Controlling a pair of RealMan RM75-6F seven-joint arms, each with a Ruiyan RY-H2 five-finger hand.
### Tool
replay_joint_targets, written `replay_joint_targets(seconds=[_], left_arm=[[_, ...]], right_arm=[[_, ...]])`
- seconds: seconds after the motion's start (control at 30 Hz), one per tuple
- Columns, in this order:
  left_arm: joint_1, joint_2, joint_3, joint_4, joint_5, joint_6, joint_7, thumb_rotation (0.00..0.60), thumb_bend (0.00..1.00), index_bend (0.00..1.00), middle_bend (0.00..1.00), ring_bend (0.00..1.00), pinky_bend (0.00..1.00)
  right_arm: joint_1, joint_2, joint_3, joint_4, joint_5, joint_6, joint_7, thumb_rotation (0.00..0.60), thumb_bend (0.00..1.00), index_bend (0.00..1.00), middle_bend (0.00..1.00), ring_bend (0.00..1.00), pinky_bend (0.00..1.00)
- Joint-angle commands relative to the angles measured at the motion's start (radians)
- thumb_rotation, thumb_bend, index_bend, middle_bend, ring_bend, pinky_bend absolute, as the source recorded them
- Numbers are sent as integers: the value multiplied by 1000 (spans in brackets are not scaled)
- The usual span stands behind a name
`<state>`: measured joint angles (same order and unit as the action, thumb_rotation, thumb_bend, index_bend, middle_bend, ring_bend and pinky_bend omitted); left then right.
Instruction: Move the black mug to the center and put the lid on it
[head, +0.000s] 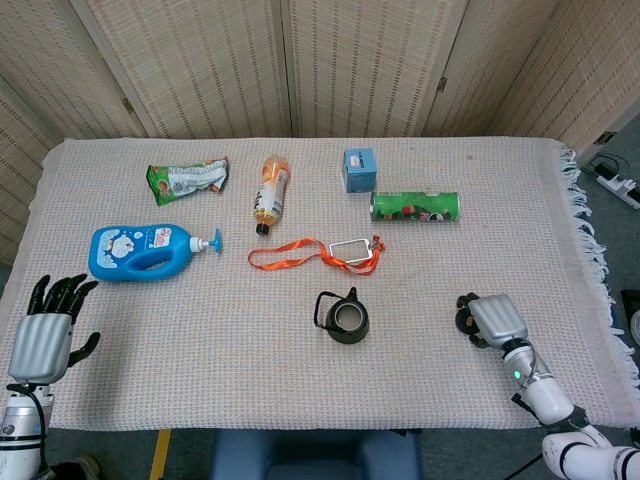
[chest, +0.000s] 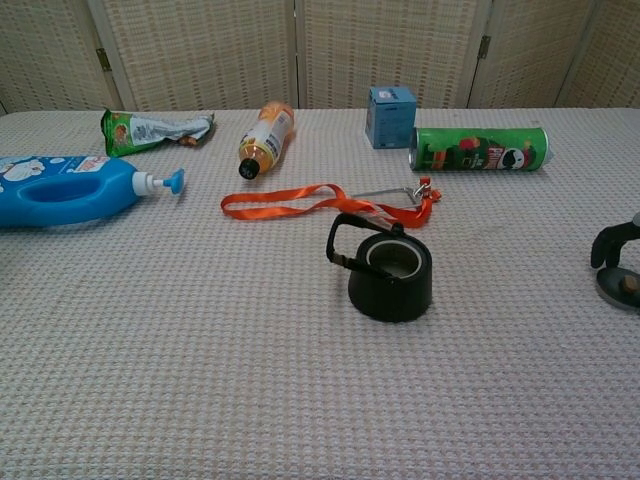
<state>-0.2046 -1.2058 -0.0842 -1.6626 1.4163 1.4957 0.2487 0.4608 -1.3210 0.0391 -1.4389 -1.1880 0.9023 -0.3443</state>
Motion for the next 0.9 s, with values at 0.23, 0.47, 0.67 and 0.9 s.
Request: replay_joint_targets(seconds=[0.23,0.47,0.67,0.9], left_arm=[[7,-1,-4,9,2,-1,-11,600,224,164,106,96,0],[10,5,-9,4,9,3,-11,600,224,164,106,96,0],[12,15,-12,-16,15,6,9,600,224,164,106,96,0],[14,27,-14,-46,25,12,36,600,224,164,105,96,0]], right_arm=[[4,14,1,-27,-2,19,-5,600,268,390,395,873,892],[42,98,25,-156,-41,13,5,600,268,404,402,879,899],[129,147,70,-270,-52,-48,-29,600,268,405,402,878,899],[257,131,124,-342,37,-133,-120,600,268,414,402,878,899]])
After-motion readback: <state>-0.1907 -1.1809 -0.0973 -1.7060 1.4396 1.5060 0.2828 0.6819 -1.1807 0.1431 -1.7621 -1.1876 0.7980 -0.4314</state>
